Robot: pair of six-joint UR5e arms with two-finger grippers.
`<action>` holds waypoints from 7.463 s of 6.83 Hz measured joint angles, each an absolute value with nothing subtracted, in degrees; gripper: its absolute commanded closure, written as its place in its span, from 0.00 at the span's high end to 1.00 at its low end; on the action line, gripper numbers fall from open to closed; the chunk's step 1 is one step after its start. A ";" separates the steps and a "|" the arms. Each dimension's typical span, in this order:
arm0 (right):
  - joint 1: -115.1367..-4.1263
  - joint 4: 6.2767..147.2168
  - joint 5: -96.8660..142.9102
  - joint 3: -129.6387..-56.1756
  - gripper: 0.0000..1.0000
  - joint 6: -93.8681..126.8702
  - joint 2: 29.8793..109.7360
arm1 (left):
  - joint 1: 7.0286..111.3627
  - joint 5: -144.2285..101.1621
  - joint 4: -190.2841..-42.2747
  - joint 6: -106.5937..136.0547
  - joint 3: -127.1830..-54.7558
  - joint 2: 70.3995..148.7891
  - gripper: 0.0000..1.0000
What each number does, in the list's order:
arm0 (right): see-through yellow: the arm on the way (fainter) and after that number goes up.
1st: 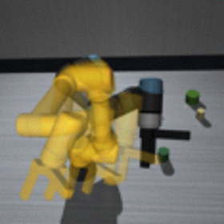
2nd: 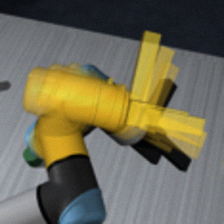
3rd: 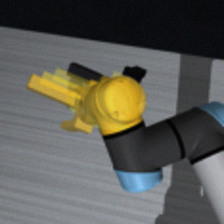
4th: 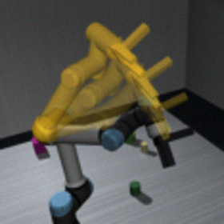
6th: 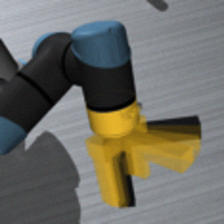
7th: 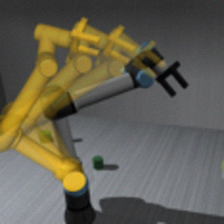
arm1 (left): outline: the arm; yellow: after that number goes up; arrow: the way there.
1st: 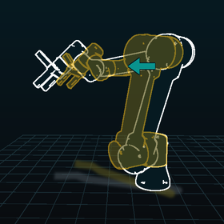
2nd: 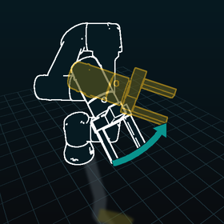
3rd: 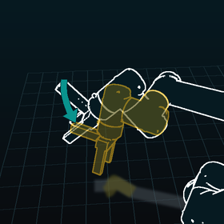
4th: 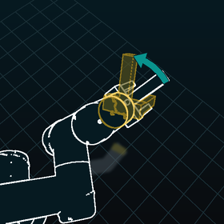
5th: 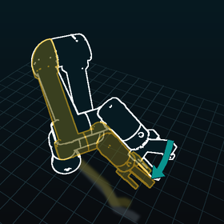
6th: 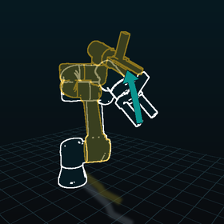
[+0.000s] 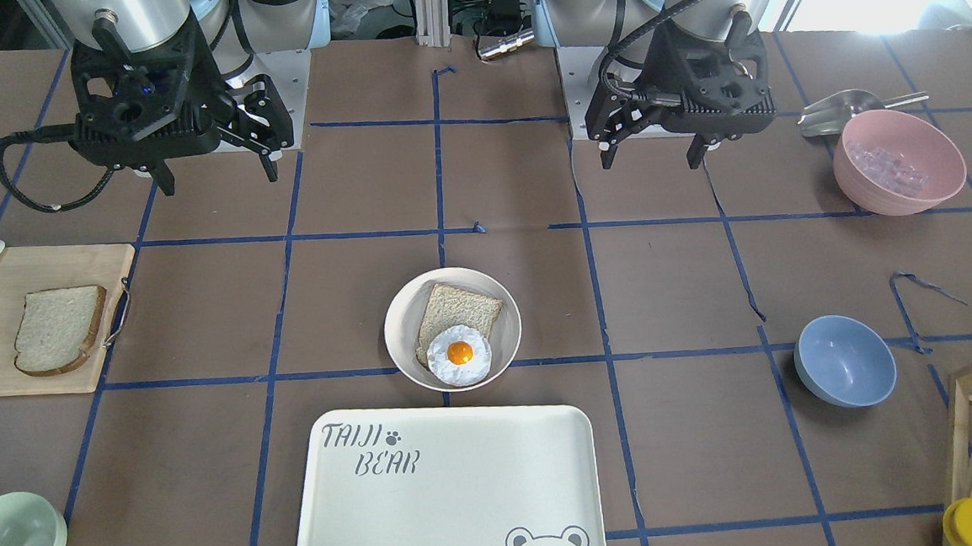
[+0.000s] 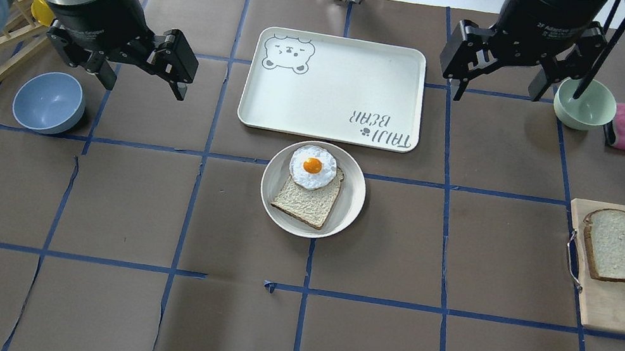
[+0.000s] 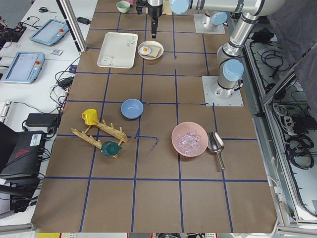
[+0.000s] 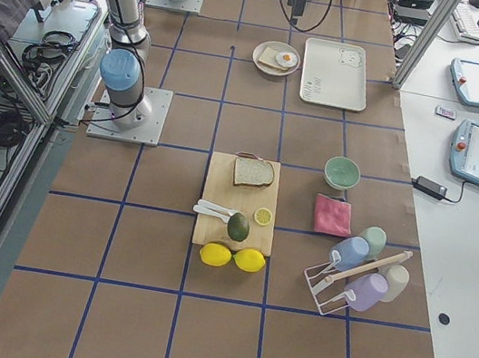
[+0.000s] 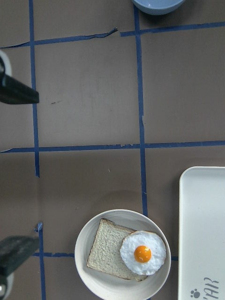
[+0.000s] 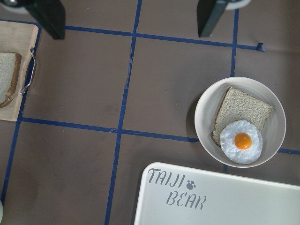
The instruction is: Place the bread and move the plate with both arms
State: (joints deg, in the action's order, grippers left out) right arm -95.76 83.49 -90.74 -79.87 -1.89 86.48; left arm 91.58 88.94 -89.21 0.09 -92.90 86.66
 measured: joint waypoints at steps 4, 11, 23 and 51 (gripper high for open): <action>-95.68 83.37 -90.70 -79.89 1.00 -1.97 86.50 | 91.58 88.97 -89.21 0.11 -92.90 86.66 1.00; -95.41 83.81 -90.70 -79.98 1.00 -1.52 86.48 | 91.58 89.03 -89.21 0.09 -92.90 86.66 1.00; -76.88 85.83 -88.54 -85.24 1.00 -14.41 86.09 | 91.76 88.85 -89.21 0.57 -92.96 86.75 1.00; -54.07 102.15 -87.99 -103.10 0.00 -42.06 79.17 | 91.58 88.95 -89.21 0.53 -92.90 86.75 1.00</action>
